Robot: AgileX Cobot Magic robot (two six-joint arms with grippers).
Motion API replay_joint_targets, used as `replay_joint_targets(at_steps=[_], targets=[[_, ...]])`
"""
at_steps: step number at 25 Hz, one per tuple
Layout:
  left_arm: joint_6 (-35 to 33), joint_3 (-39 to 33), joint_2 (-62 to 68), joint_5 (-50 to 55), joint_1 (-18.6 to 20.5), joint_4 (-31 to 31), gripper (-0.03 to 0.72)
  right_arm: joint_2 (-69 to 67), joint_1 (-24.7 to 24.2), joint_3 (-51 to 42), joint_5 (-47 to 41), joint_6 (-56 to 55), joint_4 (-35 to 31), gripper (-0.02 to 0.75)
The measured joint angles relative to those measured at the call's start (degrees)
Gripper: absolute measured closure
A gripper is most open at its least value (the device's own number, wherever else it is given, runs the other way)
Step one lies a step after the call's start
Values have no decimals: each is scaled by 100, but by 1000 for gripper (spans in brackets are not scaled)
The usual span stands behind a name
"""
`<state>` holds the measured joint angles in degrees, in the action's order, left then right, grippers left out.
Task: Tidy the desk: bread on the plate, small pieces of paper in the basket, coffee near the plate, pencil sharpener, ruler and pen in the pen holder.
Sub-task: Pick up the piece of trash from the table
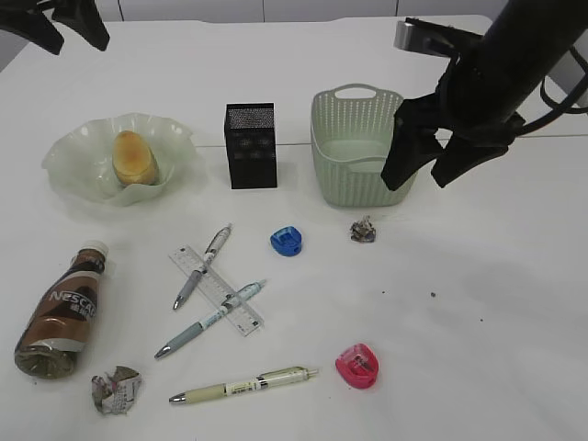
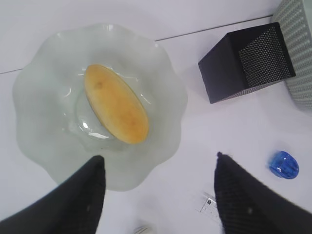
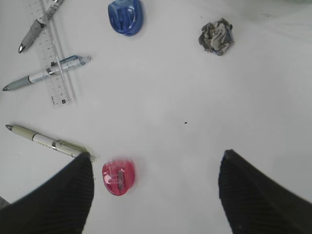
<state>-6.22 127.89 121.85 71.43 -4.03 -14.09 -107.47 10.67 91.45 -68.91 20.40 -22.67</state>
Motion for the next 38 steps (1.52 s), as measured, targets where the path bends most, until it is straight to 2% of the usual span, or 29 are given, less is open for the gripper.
replay_joint_targets(at_steps=[6, 10, 15, 21, 25, 28, 34, 38], targets=[[10, -28, -440, 33, 0, 129, 181, 5, 0, -546, 382, -142, 9, 154], [9, -322, -832, 33, 0, 224, 181, 5, 0, -824, 529, -164, 12, 154], [9, -2066, -2243, -402, 0, 368, 182, 90, 0, -829, 654, -168, 12, 154], [9, -4548, -4308, -1993, 0, 404, 182, 116, 0, -848, 964, -270, 12, 154], [-1, -6070, -5599, -2891, 0, 500, 183, 116, 0, -1144, 1682, -293, -14, 154], [-1, -6742, -6233, -3131, 0, 526, 183, 116, 0, -1605, 2464, -293, -26, 154], [-1, -7103, -6639, -3156, 0, 609, 183, 116, 240, -2494, 4707, 29, -50, 154], [-1, -7103, -6639, -3166, 0, 621, 183, 116, 623, -2573, 5407, 278, -54, 154]])
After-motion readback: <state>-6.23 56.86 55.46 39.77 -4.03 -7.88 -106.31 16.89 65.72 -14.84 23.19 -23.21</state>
